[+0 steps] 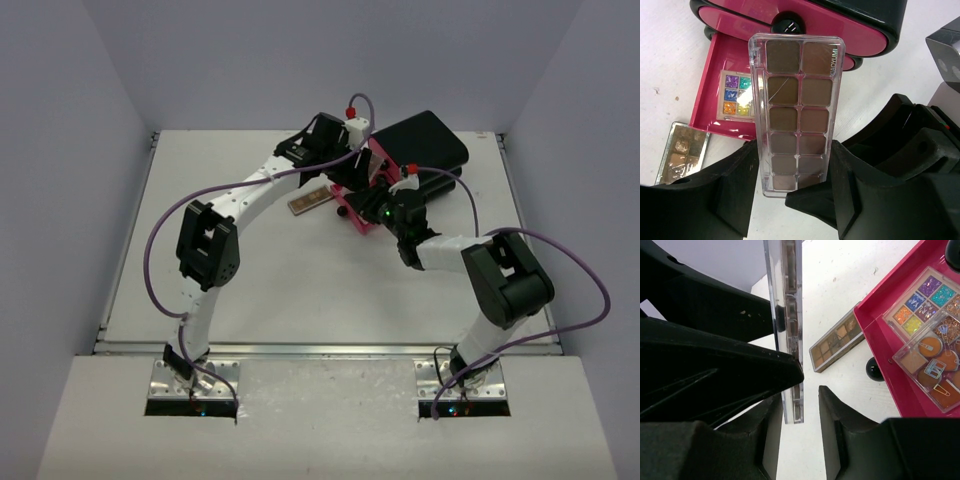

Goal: Organize the makeup

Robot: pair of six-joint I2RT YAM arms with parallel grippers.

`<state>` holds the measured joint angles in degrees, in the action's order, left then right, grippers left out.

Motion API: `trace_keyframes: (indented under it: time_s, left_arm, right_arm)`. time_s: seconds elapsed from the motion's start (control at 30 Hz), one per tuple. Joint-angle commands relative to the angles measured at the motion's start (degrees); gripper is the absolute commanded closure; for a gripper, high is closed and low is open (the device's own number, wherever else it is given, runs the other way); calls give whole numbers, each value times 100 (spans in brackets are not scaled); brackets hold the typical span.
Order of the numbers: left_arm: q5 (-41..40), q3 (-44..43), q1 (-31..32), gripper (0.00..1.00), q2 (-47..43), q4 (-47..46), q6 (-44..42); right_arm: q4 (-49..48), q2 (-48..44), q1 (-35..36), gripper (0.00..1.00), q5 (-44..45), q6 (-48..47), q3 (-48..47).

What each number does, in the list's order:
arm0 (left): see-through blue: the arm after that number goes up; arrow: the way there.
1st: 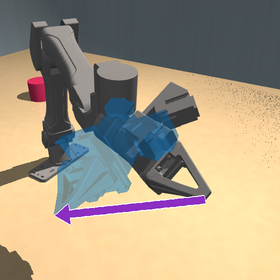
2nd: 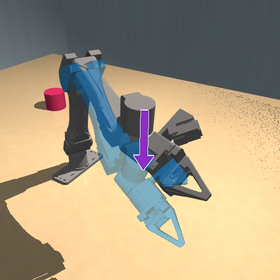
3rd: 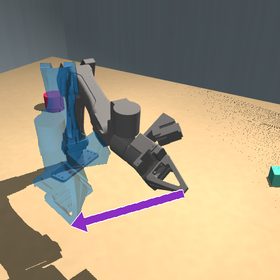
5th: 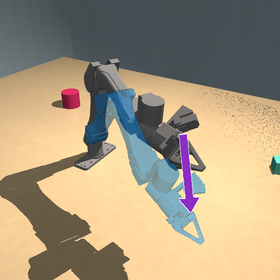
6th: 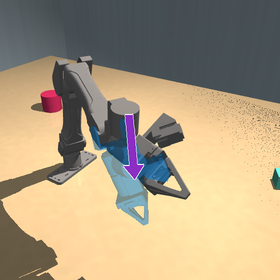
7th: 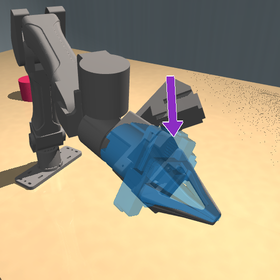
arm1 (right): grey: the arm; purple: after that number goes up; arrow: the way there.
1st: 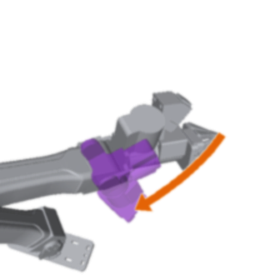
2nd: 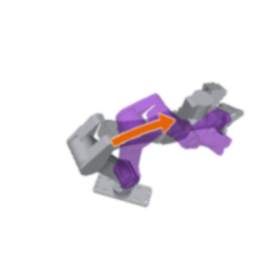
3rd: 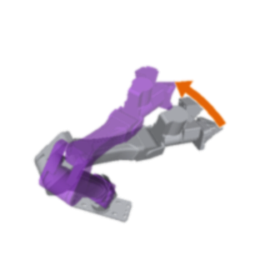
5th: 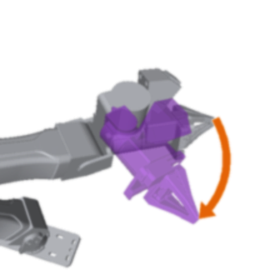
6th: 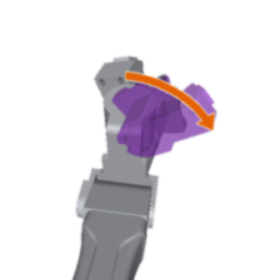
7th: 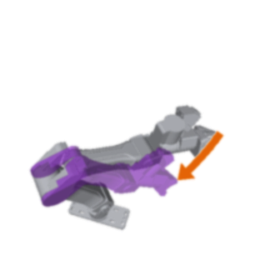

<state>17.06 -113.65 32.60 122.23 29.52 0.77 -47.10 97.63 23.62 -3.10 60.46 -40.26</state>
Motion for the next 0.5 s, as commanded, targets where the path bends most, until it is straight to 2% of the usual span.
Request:
trace_keyframes:
  time_s: [0.0, 0.1, 0.13, 0.2, 0.27, 0.3, 0.37, 0.43, 0.47]
  left_arm:
    - [225, 15, 27, 100, -323, -280, 219]
    - [227, 44, 18, 100, -315, -280, 203]
    - [217, 54, 18, 100, -332, -280, 185]
    - [157, 105, 10, 100, -358, -280, 108]
    - [100, 193, -3, 100, -387, -289, 22]
    - [79, 263, -14, 96, -422, -283, -21]
    - [12, 334, -46, 73, -464, -280, -51]
    - [-82, 526, -117, 32, -582, -291, -291]
    - [-99, 588, -145, 21, -626, -307, -326]
  right_arm:
    - [-508, 50, 55, 77, 292, 97, -279]
    - [-563, 116, 46, 89, 292, 143, -307]
    - [-563, 126, 55, 90, 292, 170, -307]
    - [-563, 151, 55, 100, 292, 229, -290]
    - [-535, 158, 55, 100, 240, 343, -268]
    - [-488, 155, 55, 100, 188, 507, -264]
    - [-316, 146, 60, 100, 68, 815, -264]
    - [-154, 108, 72, 100, -160, 1316, -213]
    - [-174, 106, 74, 100, -194, 1359, -168]
